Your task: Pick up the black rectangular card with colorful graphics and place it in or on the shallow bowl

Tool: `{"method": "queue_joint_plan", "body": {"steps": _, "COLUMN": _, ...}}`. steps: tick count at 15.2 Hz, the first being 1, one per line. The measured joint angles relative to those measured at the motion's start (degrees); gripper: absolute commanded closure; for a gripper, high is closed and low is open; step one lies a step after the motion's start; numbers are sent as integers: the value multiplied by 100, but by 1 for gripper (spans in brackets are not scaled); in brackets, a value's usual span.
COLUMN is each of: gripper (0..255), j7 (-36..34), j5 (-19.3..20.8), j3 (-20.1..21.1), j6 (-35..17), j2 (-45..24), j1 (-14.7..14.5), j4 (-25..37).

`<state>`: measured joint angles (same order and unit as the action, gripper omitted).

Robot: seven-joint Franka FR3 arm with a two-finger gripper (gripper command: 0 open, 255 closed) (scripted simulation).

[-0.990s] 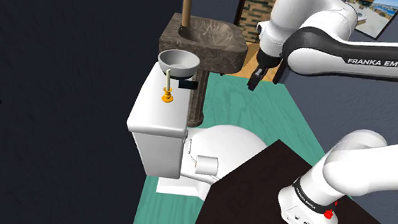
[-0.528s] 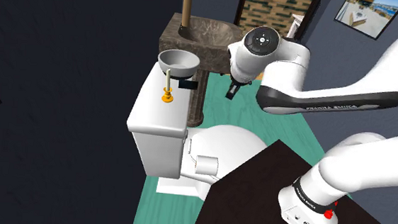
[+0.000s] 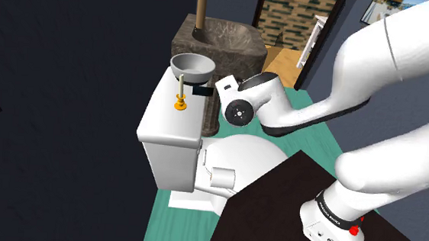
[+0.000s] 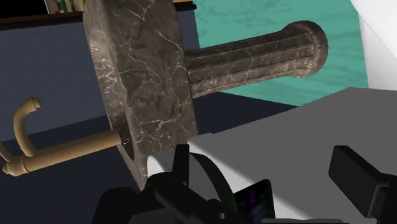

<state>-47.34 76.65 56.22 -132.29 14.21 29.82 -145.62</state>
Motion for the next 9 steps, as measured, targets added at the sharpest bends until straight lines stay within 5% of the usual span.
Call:
{"method": "queue_joint_plan", "body": {"steps": 1, "gripper": 0, "j7": -378, "j5": 689, "j3": 363, "j6": 448, "j2": -545, "j1": 296, "j4": 176}}
{"method": "queue_joint_plan", "body": {"steps": 3, "gripper": 0, "j7": -850, "j5": 1952, "j3": 790, "j6": 1730, "j2": -1803, "j1": 420, "j4": 420}}
{"method": "queue_joint_plan", "body": {"steps": 6, "gripper": 0, "j7": -1034, "j5": 3612, "j3": 280, "j6": 3357, "j2": -3391, "j1": -192, "j4": 780}}
{"method": "queue_joint_plan", "body": {"steps": 9, "gripper": 0, "j7": -999, "j5": 4382, "j3": -195, "j6": 3956, "j2": -4036, "j1": -635, "j4": 1049}}
